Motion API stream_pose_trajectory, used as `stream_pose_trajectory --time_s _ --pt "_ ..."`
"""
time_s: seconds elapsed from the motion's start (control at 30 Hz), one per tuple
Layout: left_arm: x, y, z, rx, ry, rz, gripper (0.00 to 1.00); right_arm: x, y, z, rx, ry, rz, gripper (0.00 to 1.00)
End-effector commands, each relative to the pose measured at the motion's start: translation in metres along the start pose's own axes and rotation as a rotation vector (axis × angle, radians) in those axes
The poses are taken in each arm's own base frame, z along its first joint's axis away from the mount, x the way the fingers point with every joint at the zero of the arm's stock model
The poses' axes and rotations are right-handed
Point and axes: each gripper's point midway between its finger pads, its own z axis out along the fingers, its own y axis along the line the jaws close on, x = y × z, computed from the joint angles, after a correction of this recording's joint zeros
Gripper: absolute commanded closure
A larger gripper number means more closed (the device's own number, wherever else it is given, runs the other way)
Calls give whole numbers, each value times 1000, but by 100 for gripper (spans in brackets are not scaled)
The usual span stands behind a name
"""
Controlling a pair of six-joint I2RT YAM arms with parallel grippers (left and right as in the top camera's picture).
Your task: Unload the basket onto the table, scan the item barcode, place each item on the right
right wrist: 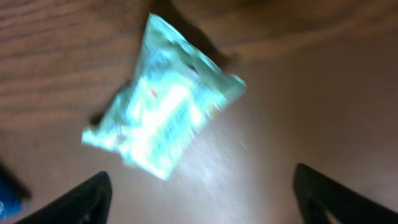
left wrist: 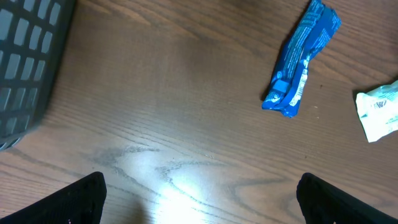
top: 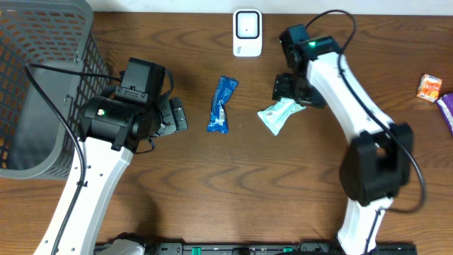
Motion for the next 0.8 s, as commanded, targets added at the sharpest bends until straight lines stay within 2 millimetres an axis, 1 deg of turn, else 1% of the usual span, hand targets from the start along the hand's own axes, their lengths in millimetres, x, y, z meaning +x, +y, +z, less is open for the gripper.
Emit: stream_pose_trajectory --time_s 0.0,0.03,0.13,0.17,0.23,0.33,0.4,0.43,0.5,0.6,0.67,0.73,0.77 --pt "-1 3 2 -17 2 -12 2 6 -24 -25 70 -71 6 1" --pt "-1 3 2 -17 2 -12 2 17 -33 -22 91 -60 9 1" --pt "-1 3 2 -17 2 -12 2 38 -43 -2 100 -32 52 1" --pt "-1 3 2 -17 2 -12 2 43 -42 7 79 -25 64 1" --pt "-1 3 2 -17 2 -12 2 50 -29 26 -30 -4 76 1" --pt "-1 3 2 -17 2 -12 2 48 0 43 -252 13 41 1" --pt "-1 3 2 -17 2 -12 2 40 12 49 -372 -3 47 1" --pt "-1 3 2 -17 2 -12 2 34 14 52 -417 -20 60 1" --pt "-1 3 2 -17 2 -12 2 29 14 56 -471 -27 99 1" --pt "-1 3 2 -17 2 -12 2 26 9 63 -524 -20 165 2" --pt "-1 3 2 -17 2 -12 2 26 7 68 -560 -19 183 6" --pt "-1 3 2 -17 2 -12 2 29 9 73 -599 -9 202 16" --pt "-1 3 2 -17 1 -12 2 32 10 75 -621 0 213 17"
